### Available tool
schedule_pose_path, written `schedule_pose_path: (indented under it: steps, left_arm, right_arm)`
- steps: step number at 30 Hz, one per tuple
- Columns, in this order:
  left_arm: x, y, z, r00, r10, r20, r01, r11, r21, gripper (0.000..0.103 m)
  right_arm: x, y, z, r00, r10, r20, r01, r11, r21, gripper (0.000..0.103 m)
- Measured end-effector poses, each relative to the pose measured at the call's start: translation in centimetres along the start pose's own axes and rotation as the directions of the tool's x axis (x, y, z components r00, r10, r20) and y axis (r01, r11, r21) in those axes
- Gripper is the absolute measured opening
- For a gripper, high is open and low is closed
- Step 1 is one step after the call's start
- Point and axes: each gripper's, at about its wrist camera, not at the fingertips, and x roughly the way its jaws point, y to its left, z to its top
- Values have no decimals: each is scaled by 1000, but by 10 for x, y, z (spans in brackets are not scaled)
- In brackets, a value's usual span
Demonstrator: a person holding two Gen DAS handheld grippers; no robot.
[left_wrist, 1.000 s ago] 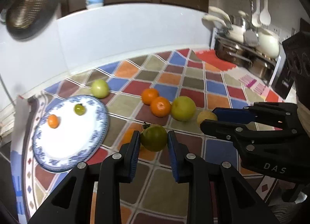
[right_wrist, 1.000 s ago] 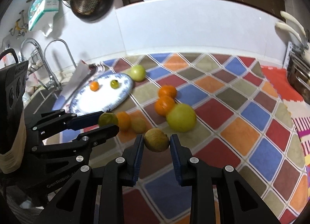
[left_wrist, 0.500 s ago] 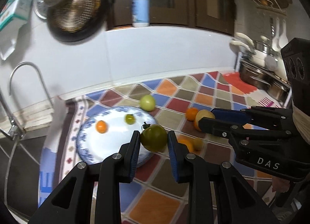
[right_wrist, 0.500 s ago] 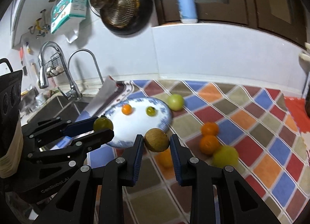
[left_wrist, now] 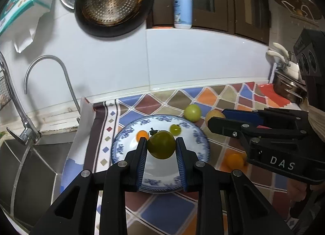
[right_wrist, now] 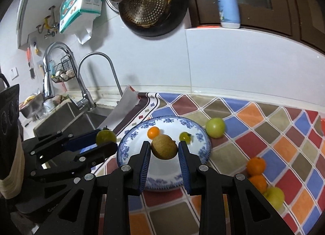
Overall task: Organize fruits
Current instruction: 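Carry the green tomato with the left tool while the right tool carries the brown fruit to the plate, then open the left tool over the plate while the right tool releases the brown fruit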
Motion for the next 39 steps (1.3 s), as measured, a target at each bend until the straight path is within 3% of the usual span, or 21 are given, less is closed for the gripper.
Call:
schedule_pose_path:
  steps: [16, 28, 29, 31, 39]
  left_arm:
    - [84, 48, -10, 993, 3, -117, -9, 999, -49, 29]
    - [124, 57, -17, 981, 1, -193, -12, 999, -53, 29]
    - [125, 57, -18, 981, 2, -193, -13, 998, -55, 30]
    - [124, 58, -17, 983, 11, -186, -22, 998, -55, 44]
    - [96, 51, -12, 989, 35, -147, -42, 998, -42, 57]
  right_arm:
    - [107, 0, 13, 985, -10, -172, 7, 1000, -16, 29]
    - [151, -8, 8, 970, -13, -243, 12, 1000, -6, 29]
    - [152, -9, 8, 970, -18, -243, 17, 1000, -4, 29]
    - [152, -10, 8, 970, -15, -242, 16, 1000, 2, 31]
    - [127, -9, 10, 978, -55, -201, 53, 998, -15, 41]
